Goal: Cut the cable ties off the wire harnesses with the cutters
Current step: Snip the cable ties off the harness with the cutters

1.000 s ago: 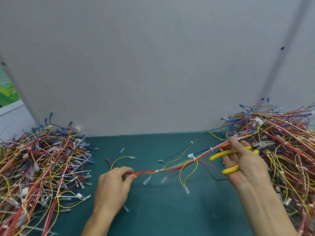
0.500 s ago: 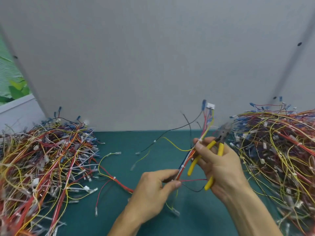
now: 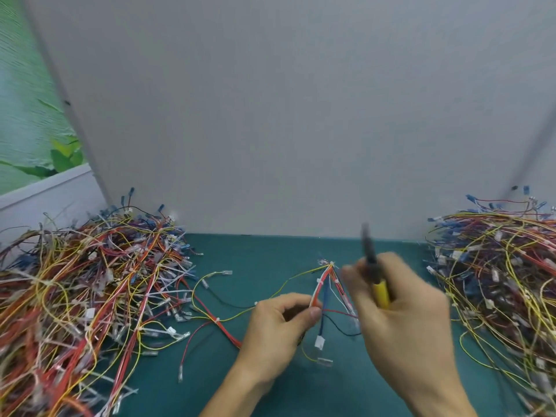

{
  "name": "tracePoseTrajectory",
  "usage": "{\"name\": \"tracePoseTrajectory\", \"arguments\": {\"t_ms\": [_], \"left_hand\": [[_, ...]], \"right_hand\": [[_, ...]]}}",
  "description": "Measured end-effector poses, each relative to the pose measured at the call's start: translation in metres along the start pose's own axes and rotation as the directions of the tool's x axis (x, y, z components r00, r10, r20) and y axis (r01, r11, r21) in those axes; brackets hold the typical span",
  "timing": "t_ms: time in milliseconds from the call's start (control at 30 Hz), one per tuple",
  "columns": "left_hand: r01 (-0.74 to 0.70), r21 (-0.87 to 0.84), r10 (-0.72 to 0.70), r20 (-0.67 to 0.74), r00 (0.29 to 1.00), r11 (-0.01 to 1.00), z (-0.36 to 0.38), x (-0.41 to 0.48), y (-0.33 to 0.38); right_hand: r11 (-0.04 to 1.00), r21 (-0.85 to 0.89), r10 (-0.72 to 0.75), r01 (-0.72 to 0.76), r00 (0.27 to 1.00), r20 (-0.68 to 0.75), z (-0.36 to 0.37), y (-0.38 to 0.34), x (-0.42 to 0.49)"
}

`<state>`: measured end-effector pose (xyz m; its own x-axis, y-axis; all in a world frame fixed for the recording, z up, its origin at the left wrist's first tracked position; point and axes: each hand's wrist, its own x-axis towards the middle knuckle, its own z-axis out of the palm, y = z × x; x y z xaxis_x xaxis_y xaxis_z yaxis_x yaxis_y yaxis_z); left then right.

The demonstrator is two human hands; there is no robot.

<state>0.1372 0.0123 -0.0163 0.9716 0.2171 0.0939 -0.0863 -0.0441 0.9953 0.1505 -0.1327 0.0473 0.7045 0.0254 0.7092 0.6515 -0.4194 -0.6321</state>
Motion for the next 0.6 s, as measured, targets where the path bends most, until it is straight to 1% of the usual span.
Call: {"name": "tracePoseTrajectory", "arguments": {"t_ms": [33,67,100,133,167,233,367,500,600], "left_hand": [[-0.022,0.003,0.022,-0.019,1.0,1.0,0.001,0.0,0.001],[-0.043,0.011,0.044,-0.033,0.999,0.999,0.002,0.0,0.001],[-0.063,0.023,0.064,-0.043,0.997,0.998,0.003,-0.001,0.002],[-0.085,0.044,0.087,-0.06,0.994,0.995,0.004,-0.001,0.001],[-0.111,0.082,0.117,-0.083,0.99,0.99,0.005,-0.001,0.001],[-0.174,0.168,0.194,-0.109,0.975,0.97,0.007,-0.001,-0.001],[-0.285,0.264,0.315,-0.079,0.946,0.922,0.014,-0.005,0.003],[-0.349,0.383,0.36,0.045,0.932,0.855,0.011,-0.007,0.004],[-0.396,0.453,0.361,0.165,0.918,0.799,0.006,-0.007,0.003]], "right_hand": [[0.994,-0.096,0.064,-0.051,0.989,0.136,0.002,0.003,-0.003],[0.974,-0.206,0.146,-0.093,0.954,0.261,0.005,0.006,-0.006],[0.945,-0.302,0.228,-0.123,0.911,0.344,0.009,0.009,-0.01],[0.919,-0.365,0.293,-0.148,0.876,0.382,0.015,0.011,-0.014],[0.903,-0.39,0.338,-0.181,0.858,0.386,0.02,0.012,-0.017],[0.886,-0.389,0.395,-0.252,0.851,0.346,0.026,0.011,-0.02],[0.893,-0.335,0.399,-0.302,0.875,0.275,0.028,0.016,-0.021],[0.922,-0.207,0.37,-0.327,0.903,0.219,0.028,0.016,-0.021],[0.923,-0.187,0.364,-0.336,0.92,0.146,0.029,0.02,-0.021]]}}
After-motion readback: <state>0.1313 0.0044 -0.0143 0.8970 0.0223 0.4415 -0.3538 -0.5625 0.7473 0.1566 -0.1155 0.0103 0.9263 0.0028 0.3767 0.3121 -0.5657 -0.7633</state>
